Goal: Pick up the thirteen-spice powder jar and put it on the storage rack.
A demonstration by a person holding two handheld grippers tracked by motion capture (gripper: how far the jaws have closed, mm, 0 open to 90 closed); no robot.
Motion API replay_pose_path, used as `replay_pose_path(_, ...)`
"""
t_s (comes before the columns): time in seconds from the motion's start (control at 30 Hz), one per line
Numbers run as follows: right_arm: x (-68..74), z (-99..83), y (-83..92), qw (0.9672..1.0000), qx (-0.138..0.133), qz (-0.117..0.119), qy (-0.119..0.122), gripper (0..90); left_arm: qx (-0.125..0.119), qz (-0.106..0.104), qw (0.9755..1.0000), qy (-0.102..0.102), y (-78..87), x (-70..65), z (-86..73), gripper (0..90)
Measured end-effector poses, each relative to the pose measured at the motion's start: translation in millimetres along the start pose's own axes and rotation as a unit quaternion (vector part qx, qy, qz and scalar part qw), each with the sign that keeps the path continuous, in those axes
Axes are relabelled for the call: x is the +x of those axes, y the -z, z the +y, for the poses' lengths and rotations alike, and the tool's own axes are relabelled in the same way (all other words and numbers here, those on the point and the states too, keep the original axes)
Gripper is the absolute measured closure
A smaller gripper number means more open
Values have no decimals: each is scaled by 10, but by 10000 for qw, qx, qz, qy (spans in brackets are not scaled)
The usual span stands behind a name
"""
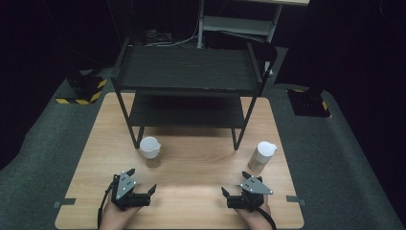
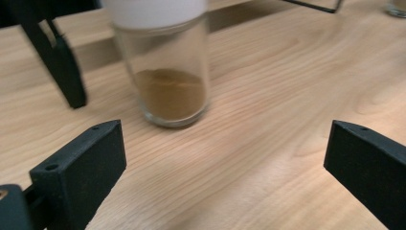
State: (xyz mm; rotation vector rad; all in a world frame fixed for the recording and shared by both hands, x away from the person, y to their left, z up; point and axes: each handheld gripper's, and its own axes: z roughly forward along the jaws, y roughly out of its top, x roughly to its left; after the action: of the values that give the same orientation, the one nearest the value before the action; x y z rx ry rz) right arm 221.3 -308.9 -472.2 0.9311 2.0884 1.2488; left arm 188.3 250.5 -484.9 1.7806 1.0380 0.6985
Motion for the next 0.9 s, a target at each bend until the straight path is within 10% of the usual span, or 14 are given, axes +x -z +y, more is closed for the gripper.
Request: replay_pose_path(0.9,7,-18,56,9999,40,-35,111,8,137,-198,9995,-202,25,24,26,25)
